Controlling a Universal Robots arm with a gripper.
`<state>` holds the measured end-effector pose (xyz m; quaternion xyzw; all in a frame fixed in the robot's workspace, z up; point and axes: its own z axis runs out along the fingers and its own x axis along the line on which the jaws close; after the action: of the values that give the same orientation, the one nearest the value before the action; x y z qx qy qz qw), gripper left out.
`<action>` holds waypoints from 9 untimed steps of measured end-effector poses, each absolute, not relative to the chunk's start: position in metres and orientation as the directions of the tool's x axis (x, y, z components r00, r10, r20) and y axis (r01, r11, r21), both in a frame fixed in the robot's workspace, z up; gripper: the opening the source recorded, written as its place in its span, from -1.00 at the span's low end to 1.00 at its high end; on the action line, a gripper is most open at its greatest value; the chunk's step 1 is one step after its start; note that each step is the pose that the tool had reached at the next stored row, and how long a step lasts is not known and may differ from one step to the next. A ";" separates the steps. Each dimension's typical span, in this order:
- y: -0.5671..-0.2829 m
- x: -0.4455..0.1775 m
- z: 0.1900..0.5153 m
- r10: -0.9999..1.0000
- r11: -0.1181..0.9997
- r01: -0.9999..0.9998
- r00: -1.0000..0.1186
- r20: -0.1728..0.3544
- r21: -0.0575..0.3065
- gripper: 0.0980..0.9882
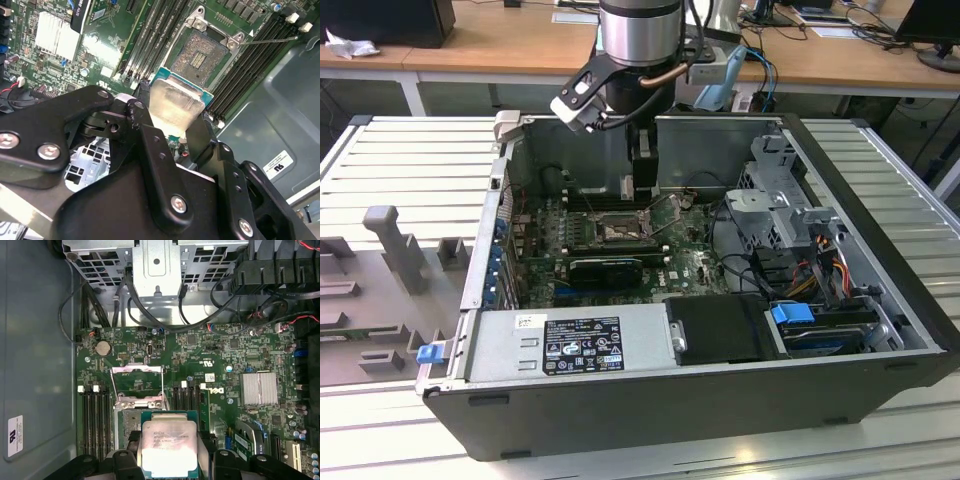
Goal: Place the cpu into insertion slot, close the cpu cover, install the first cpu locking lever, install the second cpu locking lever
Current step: 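Place the cpu into insertion slot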
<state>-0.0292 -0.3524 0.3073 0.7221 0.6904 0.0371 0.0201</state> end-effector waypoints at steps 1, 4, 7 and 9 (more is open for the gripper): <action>-0.352 -0.029 0.307 0.999 -0.046 0.996 0.044 0.026 0.080 -0.02; -0.352 -0.029 0.305 0.999 -0.046 0.996 0.044 0.026 0.080 -0.02; -0.352 -0.029 0.304 0.999 -0.046 0.996 0.044 0.026 0.080 -0.02; -0.352 -0.029 0.303 0.999 -0.046 0.996 0.044 0.026 0.080 -0.02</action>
<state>-0.0293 -0.3524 0.3027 0.7222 0.6904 0.0371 0.0201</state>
